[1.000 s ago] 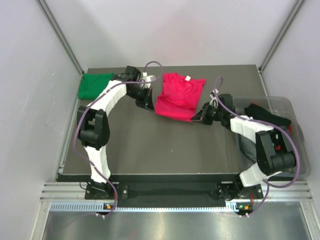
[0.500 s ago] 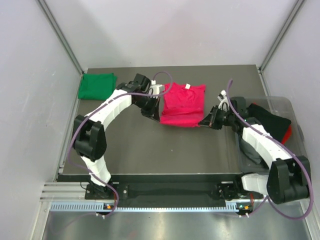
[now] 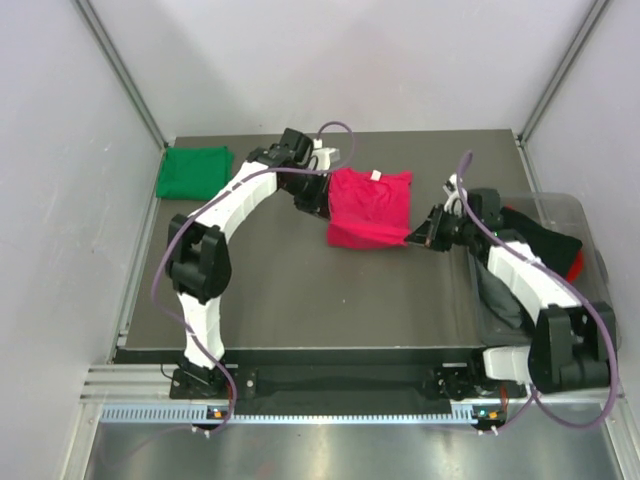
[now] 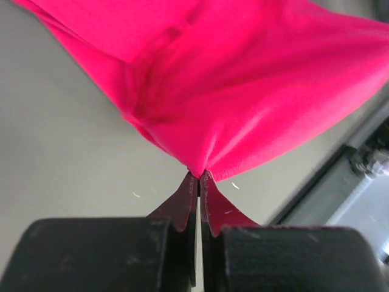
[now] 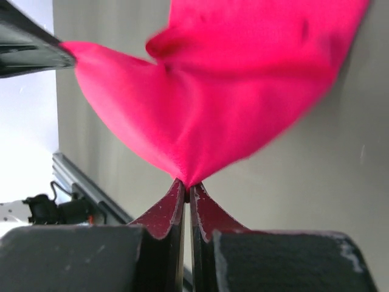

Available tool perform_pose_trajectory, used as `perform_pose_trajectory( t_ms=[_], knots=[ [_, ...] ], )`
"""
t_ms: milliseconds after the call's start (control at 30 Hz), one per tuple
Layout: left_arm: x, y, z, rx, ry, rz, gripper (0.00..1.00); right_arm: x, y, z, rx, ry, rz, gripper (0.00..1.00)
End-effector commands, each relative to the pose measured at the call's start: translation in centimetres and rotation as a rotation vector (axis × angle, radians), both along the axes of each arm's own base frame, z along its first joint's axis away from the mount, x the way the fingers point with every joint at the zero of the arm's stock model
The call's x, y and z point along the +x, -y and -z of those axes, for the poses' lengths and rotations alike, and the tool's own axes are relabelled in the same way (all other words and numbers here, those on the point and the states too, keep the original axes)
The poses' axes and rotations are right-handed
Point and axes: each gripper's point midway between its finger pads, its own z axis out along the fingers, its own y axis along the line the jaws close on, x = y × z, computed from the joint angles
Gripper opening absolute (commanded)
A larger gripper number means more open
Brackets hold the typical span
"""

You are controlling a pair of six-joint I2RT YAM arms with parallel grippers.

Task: Fold and stack the t-shirts
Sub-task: Fold the tshirt

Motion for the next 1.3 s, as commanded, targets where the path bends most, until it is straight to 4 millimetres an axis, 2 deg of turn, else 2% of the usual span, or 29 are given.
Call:
perform_pose_trajectory(
  t_ms=[0, 33, 67, 100, 133, 167, 200, 233, 267, 300, 333, 400, 433, 467, 500, 533, 567, 600, 633, 700, 733, 867, 1100, 1133, 1167, 1233, 1267],
  knots=[
    [3.7, -0.7, -0.8, 0.076, 0.106, -0.046, 0.00, 5.4, 0.2, -2.9, -0.040, 0.183, -0.043, 0.00],
    [5.1, -0.3, -1.0, 0.077, 0.128, -0.049, 0.00, 6.4, 0.0, -3.5, -0.035, 0.200, -0.048, 0.00],
    [5.5, -0.3, -0.7, 0.089, 0.118, -0.050, 0.00, 7.3, -0.2, -3.7, -0.031, 0.222, -0.055, 0.00],
    [6.1, -0.3, -0.6, 0.094, 0.122, -0.057, 0.00, 8.1, -0.3, -2.6, -0.035, 0.196, -0.065, 0.00],
    [7.3, -0.2, -0.4, 0.100, 0.130, -0.069, 0.00, 9.5, -0.3, -3.4, -0.045, 0.232, -0.075, 0.00],
    [7.7, 0.0, -0.2, 0.104, 0.135, -0.072, 0.00, 10.3, -0.4, -3.2, -0.052, 0.235, -0.079, 0.00],
    [8.3, 0.1, 0.2, 0.106, 0.144, -0.071, 0.00, 11.3, -0.3, -1.9, -0.060, 0.211, -0.082, 0.00],
    [9.3, 0.0, 0.7, 0.111, 0.162, -0.081, 0.00, 12.6, -0.3, -2.6, -0.070, 0.246, -0.085, 0.00],
    [10.0, -0.2, 1.0, 0.111, 0.174, -0.096, 0.00, 13.6, -0.3, -2.6, -0.076, 0.262, -0.083, 0.00],
    [11.7, -0.2, 0.6, 0.085, 0.218, -0.132, 0.00, 14.4, -0.2, -1.4, -0.081, 0.246, -0.080, 0.00],
    [12.6, -0.5, 1.2, 0.089, 0.227, -0.157, 0.00, 15.9, 0.1, -2.2, -0.084, 0.284, -0.071, 0.00],
    [14.6, -0.9, 1.0, 0.076, 0.270, -0.206, 0.00, 17.5, 0.1, -0.9, -0.080, 0.276, -0.063, 0.00],
    [15.7, -0.9, 1.3, 0.084, 0.284, -0.220, 0.00, 18.8, 0.3, -1.6, -0.079, 0.312, -0.053, 0.00],
    [16.4, -1.1, 1.5, 0.098, 0.298, -0.231, 0.00, 19.6, 0.4, -1.3, -0.080, 0.310, -0.045, 0.00],
    [17.0, -1.1, 1.6, 0.101, 0.305, -0.235, 0.00, 20.3, 0.5, 0.0, -0.080, 0.290, -0.043, 0.00],
    [18.0, -1.0, 1.9, 0.102, 0.317, -0.242, 0.00, 21.5, 0.6, -0.7, -0.074, 0.318, -0.033, 0.00],
    [18.5, -1.1, 2.2, 0.115, 0.336, -0.248, 0.00, 22.1, 0.5, -0.5, -0.075, 0.321, -0.031, 0.00],
    [19.0, -1.1, 2.3, 0.118, 0.355, -0.255, 0.00, 22.6, 0.6, 0.7, -0.075, 0.301, -0.028, 0.00],
    [19.9, -1.0, 2.1, 0.112, 0.390, -0.262, 0.00, 23.5, 0.7, 0.1, -0.073, 0.321, -0.026, 0.00],
    [21.1, -1.4, 2.0, 0.126, 0.436, -0.282, 0.00, 24.3, 0.7, 0.8, -0.074, 0.321, -0.021, 0.00],
    [21.6, -1.3, 1.6, 0.120, 0.460, -0.283, 0.00, 25.0, 0.9, 0.3, -0.075, 0.339, -0.013, 0.00],
    [23.5, -1.0, 0.7, 0.104, 0.548, -0.283, 0.00, 26.3, 1.5, 0.5, -0.074, 0.343, 0.010, 0.00],
    [24.9, -0.5, 0.4, 0.087, 0.606, -0.299, 0.00, 27.2, 2.0, 0.4, -0.070, 0.351, 0.036, 0.00],
    [25.0, -0.6, 0.4, 0.091, 0.608, -0.305, 0.00, 27.6, 2.0, 0.0, -0.068, 0.362, 0.036, 0.01],
    [25.1, -0.7, 0.5, 0.096, 0.612, -0.311, 0.14, 27.7, 1.9, 0.6, -0.065, 0.352, 0.030, 0.03],
    [25.5, -0.7, 0.4, 0.096, 0.631, -0.322, 0.38, 28.2, 1.7, 0.1, -0.067, 0.363, 0.018, 0.20],
    [26.0, -1.5, 0.3, 0.128, 0.648, -0.358, 0.48, 28.3, 1.8, 0.1, -0.072, 0.359, 0.021, 0.28]
  ],
)
